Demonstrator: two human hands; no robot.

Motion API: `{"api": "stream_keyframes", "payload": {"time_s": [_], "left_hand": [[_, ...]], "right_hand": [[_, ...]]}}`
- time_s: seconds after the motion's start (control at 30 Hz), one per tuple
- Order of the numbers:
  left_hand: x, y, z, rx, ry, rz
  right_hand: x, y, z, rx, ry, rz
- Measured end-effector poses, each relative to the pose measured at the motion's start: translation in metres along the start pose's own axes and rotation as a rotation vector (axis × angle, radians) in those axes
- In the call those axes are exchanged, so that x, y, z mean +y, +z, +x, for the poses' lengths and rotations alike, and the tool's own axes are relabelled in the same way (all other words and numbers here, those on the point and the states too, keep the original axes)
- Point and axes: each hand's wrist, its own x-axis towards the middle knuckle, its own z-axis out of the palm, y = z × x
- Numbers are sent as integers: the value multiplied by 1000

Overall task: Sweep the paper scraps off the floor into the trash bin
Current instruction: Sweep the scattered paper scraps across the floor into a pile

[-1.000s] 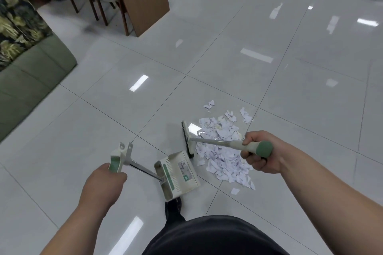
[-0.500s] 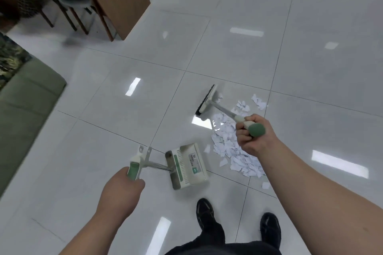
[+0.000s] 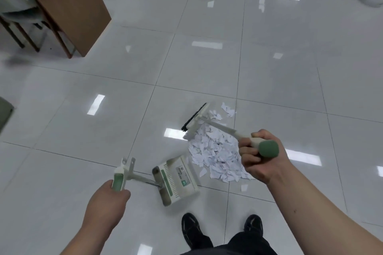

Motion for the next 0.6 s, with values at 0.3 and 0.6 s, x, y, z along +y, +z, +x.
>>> {"api": "stream_keyframes", "payload": {"time_s": [0.3,0.6], "left_hand": [[8,17,2,-17,48,-23],[8,19,2,25,66,90]], "right_hand": [[-38,-4,64,359,-181,-1025],[-99,-29,131,439,-88,-1437]]}}
